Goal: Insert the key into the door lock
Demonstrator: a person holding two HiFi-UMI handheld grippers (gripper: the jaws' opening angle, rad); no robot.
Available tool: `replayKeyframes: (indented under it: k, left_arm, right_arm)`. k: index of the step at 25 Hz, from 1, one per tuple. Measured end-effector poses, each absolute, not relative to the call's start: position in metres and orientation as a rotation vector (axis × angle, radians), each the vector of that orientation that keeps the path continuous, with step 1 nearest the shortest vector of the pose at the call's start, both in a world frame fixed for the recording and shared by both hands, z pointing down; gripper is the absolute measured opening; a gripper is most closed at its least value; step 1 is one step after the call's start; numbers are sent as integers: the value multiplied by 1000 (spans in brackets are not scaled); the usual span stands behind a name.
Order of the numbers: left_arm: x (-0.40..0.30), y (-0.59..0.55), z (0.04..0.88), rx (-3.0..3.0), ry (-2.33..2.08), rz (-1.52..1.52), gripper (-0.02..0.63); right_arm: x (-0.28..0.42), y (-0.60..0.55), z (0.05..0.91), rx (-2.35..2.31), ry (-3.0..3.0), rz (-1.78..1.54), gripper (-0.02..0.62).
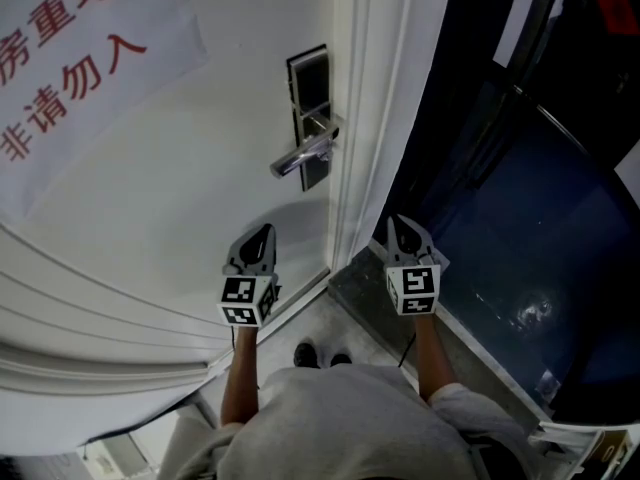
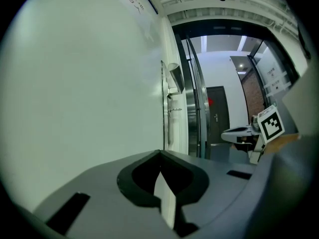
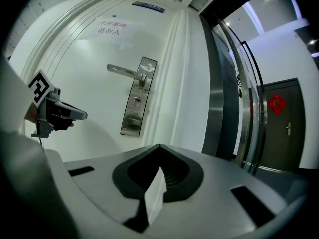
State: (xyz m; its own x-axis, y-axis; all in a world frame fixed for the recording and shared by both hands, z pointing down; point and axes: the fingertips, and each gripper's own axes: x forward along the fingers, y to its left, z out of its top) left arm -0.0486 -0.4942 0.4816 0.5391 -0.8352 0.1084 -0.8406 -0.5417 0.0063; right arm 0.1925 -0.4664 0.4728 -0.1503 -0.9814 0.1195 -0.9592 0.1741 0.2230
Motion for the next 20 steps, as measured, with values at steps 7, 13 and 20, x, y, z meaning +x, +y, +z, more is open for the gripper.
replayKeyframes:
  k: [7,13,20]
  left_arm:
    - [-47,-495,482,2708,-1465,144,17]
    - [-44,-496,484,2714,-1447,148,17]
    - [-42,-497,485,2713,-1438,154,17]
  right_arm:
    - [187,-468,470,1866,-2223,-143,21]
    - [185,-469,468,1858,-2225,-153,21]
    - [181,-470,469,1849,-2238,-152,21]
